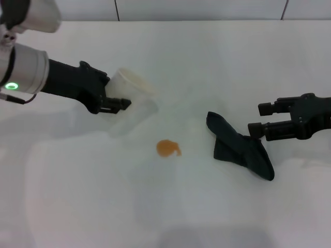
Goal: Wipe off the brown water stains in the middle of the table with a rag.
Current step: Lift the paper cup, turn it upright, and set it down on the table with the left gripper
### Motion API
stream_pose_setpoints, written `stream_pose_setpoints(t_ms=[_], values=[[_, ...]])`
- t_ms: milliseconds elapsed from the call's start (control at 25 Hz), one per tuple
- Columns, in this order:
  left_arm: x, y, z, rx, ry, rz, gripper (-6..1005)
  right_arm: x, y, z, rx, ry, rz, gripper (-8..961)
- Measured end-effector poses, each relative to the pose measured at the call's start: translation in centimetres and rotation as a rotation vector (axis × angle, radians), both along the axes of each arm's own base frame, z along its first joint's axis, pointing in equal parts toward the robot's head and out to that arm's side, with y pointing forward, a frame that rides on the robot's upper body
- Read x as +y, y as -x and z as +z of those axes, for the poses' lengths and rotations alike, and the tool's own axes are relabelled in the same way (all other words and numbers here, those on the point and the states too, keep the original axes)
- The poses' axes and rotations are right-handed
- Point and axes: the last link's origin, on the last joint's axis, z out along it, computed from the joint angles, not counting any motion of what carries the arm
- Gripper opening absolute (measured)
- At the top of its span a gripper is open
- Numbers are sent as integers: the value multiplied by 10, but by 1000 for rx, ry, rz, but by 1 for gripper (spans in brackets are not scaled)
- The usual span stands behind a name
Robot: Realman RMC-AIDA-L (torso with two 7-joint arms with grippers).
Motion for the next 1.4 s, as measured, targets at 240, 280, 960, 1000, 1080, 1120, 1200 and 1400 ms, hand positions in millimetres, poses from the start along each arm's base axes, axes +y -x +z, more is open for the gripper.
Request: stream_pose_setpoints(t_ms=[240, 280, 960, 1000, 1080, 1120, 1200, 1400], values=[[-6, 28, 15, -128, -174, 44, 488, 0, 1, -3, 0, 13, 2, 766], [-7, 33, 17, -136, -202, 48, 487, 1, 2, -3, -1, 16, 5, 766], [-9, 67, 1, -331, -435, -41, 482, 8, 11, -13, -31, 53, 50, 765], [-9, 68, 0, -335, -441, -46, 482, 8, 11, -13, -32, 52, 53, 765], [-10, 70, -4, -354, -460, -59, 482, 8, 10, -13, -33, 52, 58, 765], [-12, 72, -6, -357, -466, -68, 482, 8, 9, -13, -34, 52, 59, 765], [-13, 75, -11, -366, -480, -82, 482, 7, 9, -14, -37, 54, 61, 765], [-18, 82, -25, -370, -496, -107, 483, 7, 10, -19, -52, 64, 64, 766]])
